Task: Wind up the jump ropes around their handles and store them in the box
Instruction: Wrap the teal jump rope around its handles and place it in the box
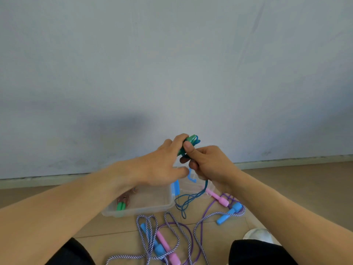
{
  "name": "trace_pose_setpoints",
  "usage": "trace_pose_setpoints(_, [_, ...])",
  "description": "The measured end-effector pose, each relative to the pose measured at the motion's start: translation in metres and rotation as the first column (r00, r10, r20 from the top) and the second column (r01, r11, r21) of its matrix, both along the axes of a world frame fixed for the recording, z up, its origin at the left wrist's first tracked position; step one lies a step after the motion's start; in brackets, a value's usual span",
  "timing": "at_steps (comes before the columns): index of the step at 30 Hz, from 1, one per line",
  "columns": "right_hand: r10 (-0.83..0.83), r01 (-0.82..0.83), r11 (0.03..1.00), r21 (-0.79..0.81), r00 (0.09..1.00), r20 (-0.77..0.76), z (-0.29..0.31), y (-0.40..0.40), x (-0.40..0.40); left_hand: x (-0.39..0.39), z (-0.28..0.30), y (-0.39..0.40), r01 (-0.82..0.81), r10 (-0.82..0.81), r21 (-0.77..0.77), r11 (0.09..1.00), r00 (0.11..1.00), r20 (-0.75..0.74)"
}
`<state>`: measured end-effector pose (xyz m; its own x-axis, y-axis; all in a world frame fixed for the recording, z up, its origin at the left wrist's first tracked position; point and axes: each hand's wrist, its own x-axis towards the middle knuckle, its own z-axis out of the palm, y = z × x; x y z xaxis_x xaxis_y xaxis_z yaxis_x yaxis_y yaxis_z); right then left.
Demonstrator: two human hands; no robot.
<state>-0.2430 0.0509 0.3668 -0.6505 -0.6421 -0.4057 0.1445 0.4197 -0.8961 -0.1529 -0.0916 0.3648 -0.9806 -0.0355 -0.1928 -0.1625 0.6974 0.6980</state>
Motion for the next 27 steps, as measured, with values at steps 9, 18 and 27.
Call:
trace_pose_setpoints(9, [0.234,-0.212,0.961,-0.178,0.966,0.113,0.011,0.005,-0.015,0.007,0.010,-0.026,-0.249,0.179,0.758,0.602,0.968,0.176])
trace_pose_setpoints(18, [0.266,-0.223,0.959,-0.174,0.919,0.290,0.014,0.006,-0.011,0.007,0.011,-0.021,-0.234,-0.029,0.893,0.384,0.964,0.264])
trace_pose_setpoints(27, [0.127,-0.132,0.989,0.070,0.989,0.073,0.015,0.005,-0.011,-0.003,0.006,-0.021,-0.264,0.248,0.515,0.816,0.963,0.102])
